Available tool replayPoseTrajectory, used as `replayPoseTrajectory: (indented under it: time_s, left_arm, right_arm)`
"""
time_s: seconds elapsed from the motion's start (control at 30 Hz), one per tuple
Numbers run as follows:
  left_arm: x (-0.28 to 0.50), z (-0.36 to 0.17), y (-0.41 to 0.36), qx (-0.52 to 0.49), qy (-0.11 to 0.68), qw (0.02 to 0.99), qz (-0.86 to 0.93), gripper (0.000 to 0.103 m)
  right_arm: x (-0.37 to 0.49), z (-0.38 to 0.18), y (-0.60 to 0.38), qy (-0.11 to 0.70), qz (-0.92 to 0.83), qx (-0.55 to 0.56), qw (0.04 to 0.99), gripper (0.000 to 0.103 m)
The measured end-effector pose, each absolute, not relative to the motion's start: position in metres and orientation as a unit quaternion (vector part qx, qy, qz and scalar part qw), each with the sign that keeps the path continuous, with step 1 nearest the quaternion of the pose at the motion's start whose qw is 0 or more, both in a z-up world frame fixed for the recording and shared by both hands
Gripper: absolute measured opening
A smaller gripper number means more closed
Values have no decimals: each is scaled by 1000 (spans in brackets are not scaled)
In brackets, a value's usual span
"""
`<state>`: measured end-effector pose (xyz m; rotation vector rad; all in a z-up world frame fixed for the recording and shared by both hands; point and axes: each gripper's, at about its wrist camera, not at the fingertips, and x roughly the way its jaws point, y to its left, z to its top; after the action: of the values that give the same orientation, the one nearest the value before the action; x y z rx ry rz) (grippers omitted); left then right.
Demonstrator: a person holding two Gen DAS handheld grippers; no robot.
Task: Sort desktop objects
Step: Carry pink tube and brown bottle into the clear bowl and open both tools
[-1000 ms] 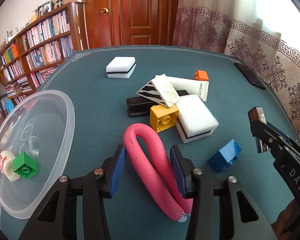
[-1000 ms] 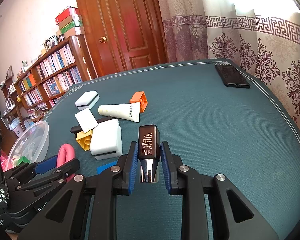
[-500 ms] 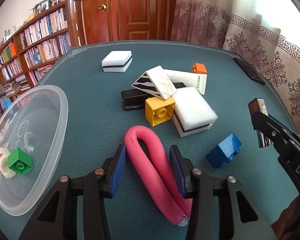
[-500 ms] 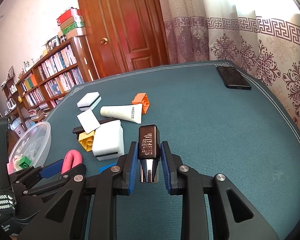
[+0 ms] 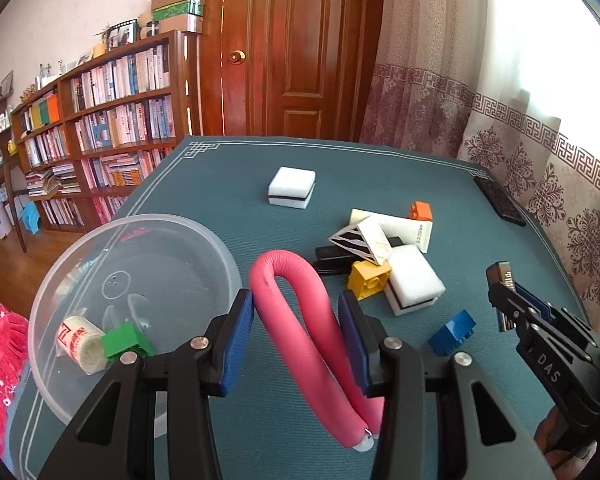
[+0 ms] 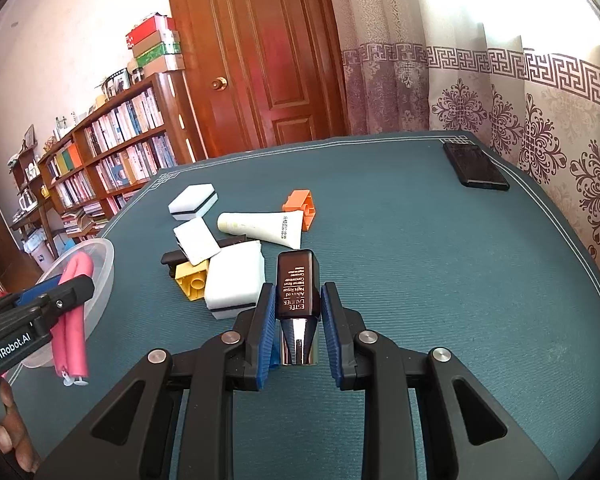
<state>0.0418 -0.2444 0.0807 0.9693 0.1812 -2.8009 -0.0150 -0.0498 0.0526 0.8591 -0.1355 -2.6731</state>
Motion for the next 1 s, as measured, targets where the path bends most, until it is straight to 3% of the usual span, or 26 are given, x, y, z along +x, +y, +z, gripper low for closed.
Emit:
replayPoseTrajectory:
  time_s: [0.37, 1.0]
  left_arm:
    - [54, 87, -306, 312, 85, 123, -938, 48]
    - [60, 76, -394, 305, 119, 155, -932, 49]
  right_arm:
    - [-6, 65, -84, -63, -925, 314, 204, 25]
    - [11, 71, -224, -13, -889, 332, 316, 25]
